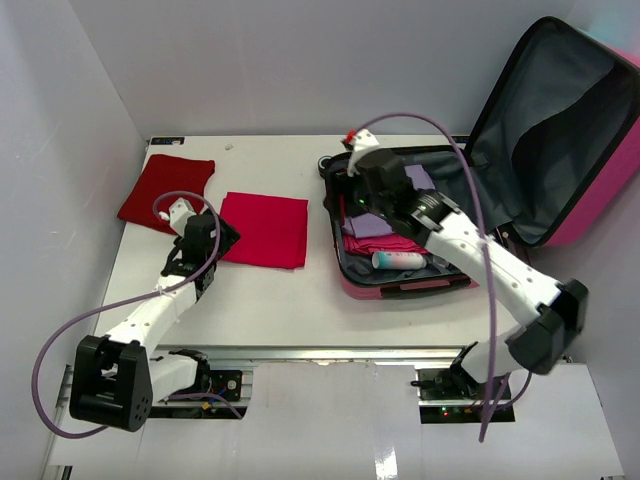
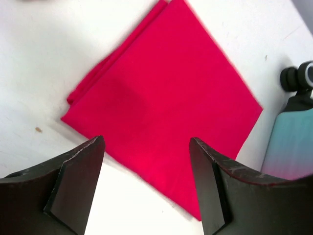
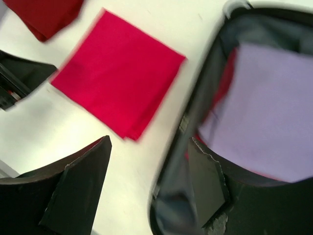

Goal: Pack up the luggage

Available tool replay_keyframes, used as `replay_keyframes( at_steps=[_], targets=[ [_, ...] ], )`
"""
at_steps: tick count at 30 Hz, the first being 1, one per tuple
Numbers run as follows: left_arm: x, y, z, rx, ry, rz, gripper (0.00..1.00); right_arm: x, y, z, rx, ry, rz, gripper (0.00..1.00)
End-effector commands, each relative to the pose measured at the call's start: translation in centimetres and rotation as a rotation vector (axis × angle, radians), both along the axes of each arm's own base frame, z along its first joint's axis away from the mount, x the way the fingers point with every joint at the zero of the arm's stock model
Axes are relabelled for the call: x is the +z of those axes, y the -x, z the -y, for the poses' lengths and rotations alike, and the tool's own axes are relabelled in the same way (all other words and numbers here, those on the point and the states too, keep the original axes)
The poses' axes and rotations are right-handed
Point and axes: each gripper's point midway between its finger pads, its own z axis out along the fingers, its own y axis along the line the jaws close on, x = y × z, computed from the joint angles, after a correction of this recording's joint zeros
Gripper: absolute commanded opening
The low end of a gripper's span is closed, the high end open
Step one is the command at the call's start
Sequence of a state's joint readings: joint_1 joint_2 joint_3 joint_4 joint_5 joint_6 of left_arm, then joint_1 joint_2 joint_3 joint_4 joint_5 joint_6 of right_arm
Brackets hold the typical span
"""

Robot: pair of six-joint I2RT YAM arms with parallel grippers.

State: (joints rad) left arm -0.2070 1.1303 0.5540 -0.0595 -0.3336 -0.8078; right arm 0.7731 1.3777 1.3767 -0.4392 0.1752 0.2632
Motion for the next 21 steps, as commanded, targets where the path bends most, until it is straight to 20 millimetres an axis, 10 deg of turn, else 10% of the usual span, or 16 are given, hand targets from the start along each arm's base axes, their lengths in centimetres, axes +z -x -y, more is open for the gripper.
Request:
replay_keyframes(
  at_steps=[1,8,21],
  targets=[
    [5.9,-2.2,-1.4,0.038,-0.081,0.113,0.81,1.2,-2.8,-6.2,-0.007,-0.016,0.019,0.71],
    [8.9,-4.7,-0.9,-0.123,-0.120,0.267,0.81,-4.6,-6.8,-12.9,-0.046,0.056,-0.065,0.76],
    [0.7,-7.4,-3.0,-0.206,-0.137,0.074,0.80,-16.2,-10.6,-14.5,-0.181,0.139,-0.219,0.79]
  ],
)
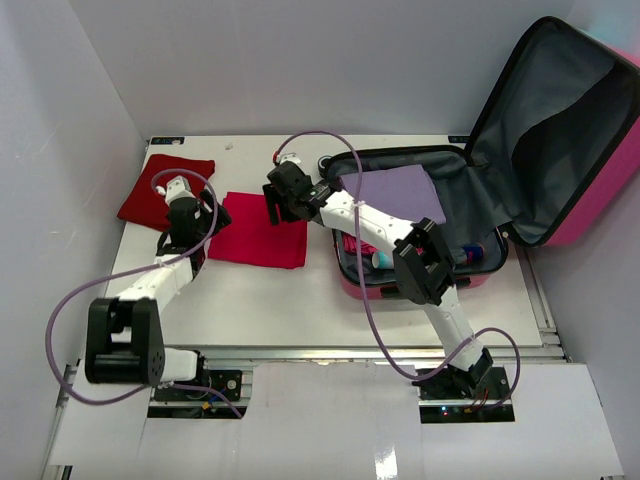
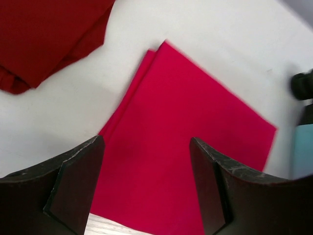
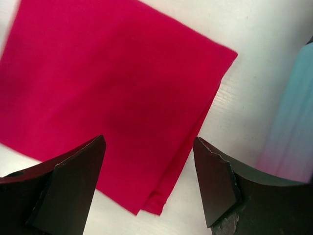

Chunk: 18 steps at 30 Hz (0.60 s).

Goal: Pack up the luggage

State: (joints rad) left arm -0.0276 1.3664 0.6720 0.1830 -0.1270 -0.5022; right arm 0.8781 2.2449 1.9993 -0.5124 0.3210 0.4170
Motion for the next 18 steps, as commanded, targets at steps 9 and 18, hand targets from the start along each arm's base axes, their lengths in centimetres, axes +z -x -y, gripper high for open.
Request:
replay_keyframes(
  at_steps=[9,18],
  targets=[
    [-0.5,-0.2,0.2,-0.051,0.015,0.009,0.80,-5.1,-2.3,2.8,-0.197,0.036,-0.060,0.77],
    [-0.7,-0.1,-0.2,-0.028,0.006,0.000,0.80,-7.9,-1.1,2.4,-0.181,0.031,-0.128,0.73]
  ],
)
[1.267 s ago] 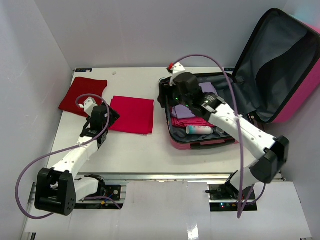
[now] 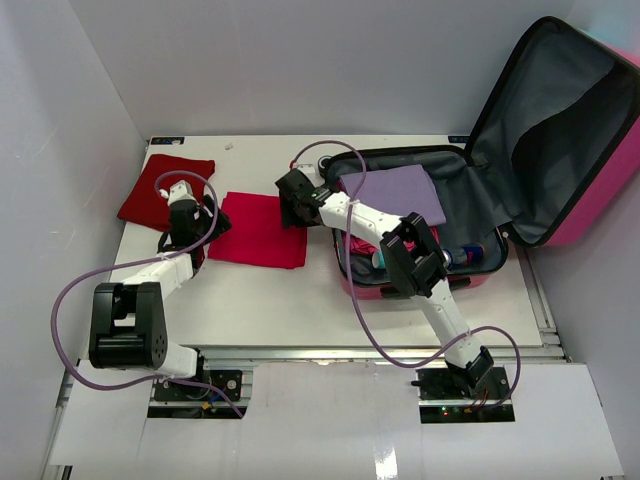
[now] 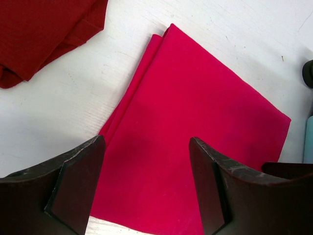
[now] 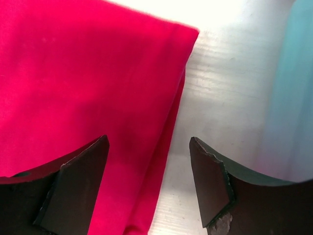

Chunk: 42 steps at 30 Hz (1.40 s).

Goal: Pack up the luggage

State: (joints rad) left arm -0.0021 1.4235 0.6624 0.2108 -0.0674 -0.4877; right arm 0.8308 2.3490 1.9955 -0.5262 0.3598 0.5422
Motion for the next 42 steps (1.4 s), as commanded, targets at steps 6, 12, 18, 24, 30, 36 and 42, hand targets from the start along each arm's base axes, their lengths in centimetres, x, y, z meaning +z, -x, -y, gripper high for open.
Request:
replay_keyframes(
  at_steps=[6,12,18,24,30,36,42],
  targets=[
    [1.6,0.2,-0.5,0.018,-0.020,0.047,0.80,-4.1,1.7,0.1,-0.032,-0.008,-0.080,0.71],
    [1.1,0.0,-1.4,0.040,0.014,0.030,0.79,-5.4,2.8,0.5,-0.023,0.001,-0.104,0.50],
    [1.3,-0.2,-1.2,0.007,0.009,0.022,0.79,-5.0,2.5,1.5,0.017,0.035,-0.093,0.22],
    [-1.3,-0.8,1.3,-0.135,0.067,-0.067,0.77,-3.6,1.3,5.0,0.023,0.088,-0.066,0.08],
    [-3.3,-1.0,3.1,-0.253,0.106,-0.143,0.73,-2.5,0.6,6.0,0.039,0.119,-0.034,0.13],
    [-5.6,-2.1,4.1,-0.322,0.133,-0.205,0.71,-2.8,0.4,6.1,0.076,0.138,-0.035,0.14],
    [-6.4,-3.1,4.1,-0.335,0.132,-0.226,0.67,-3.1,0.5,6.6,0.078,0.163,-0.030,0.15]
  ],
)
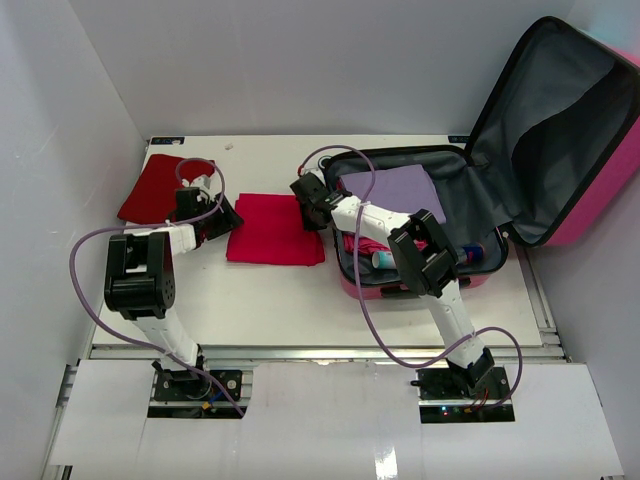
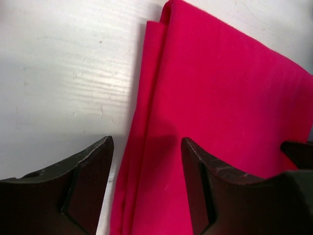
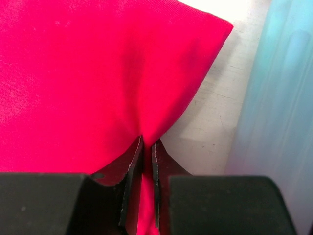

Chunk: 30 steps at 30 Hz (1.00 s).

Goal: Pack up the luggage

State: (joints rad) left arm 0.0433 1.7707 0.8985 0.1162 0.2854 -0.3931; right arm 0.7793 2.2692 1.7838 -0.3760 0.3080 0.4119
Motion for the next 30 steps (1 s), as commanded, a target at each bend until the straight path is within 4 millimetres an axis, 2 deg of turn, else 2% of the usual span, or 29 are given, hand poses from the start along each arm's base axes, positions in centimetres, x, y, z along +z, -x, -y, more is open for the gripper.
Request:
replay_keyframes(
  at_steps=[1,5,9,11,12,15,16,20,23,25,27,30],
  targets=[
    [-0.7,0.0,0.4,-0.039,0.004,-0.033,0.66,-1.2,0.8,3.4,-0.002,0.129,-0.037,0.15],
    [-0.7,-0.5,0.7,-0.051,0.001,-0.037,0.60,-0.9,0.7,3.2,0.000,0.124,-0.031,0.15],
    [-1.6,-0.7,0.9,-0.051,-0.023,-0.065,0.45,-0.6,0.6,3.2,-0.002,0.121,-0.025,0.15],
    [-2.1,-0.5,1.0,-0.052,-0.015,-0.076,0.28,-0.4,0.6,3.2,-0.004,0.119,-0.021,0.15],
    [-2.4,-0.4,1.0,-0.049,-0.015,-0.085,0.25,-0.3,0.5,3.3,-0.005,0.117,-0.020,0.15],
    [-2.2,-0.2,1.2,-0.047,0.000,-0.089,0.03,0.0,0.5,3.1,-0.001,0.109,-0.017,0.15],
    [-1.9,-0.1,1.3,-0.044,0.005,-0.087,0.00,0.3,0.4,3.0,0.003,0.106,-0.011,0.15],
    [-0.2,0.3,1.3,-0.030,0.018,-0.056,0.00,1.7,-0.1,2.7,0.012,0.105,0.014,0.10],
    [2.7,0.6,1.1,-0.001,0.016,0.006,0.00,3.7,-0.3,2.8,0.005,0.107,0.046,0.08],
    [3.5,1.0,1.0,0.014,0.008,0.024,0.00,4.9,-0.3,2.9,0.004,0.106,0.070,0.08],
    [5.0,1.2,2.4,0.007,-0.029,0.062,0.00,6.2,-0.1,2.8,0.008,0.109,0.101,0.08],
    [5.6,1.4,3.0,0.029,-0.085,0.079,0.00,7.3,0.2,2.3,0.027,0.115,0.133,0.08]
  ],
)
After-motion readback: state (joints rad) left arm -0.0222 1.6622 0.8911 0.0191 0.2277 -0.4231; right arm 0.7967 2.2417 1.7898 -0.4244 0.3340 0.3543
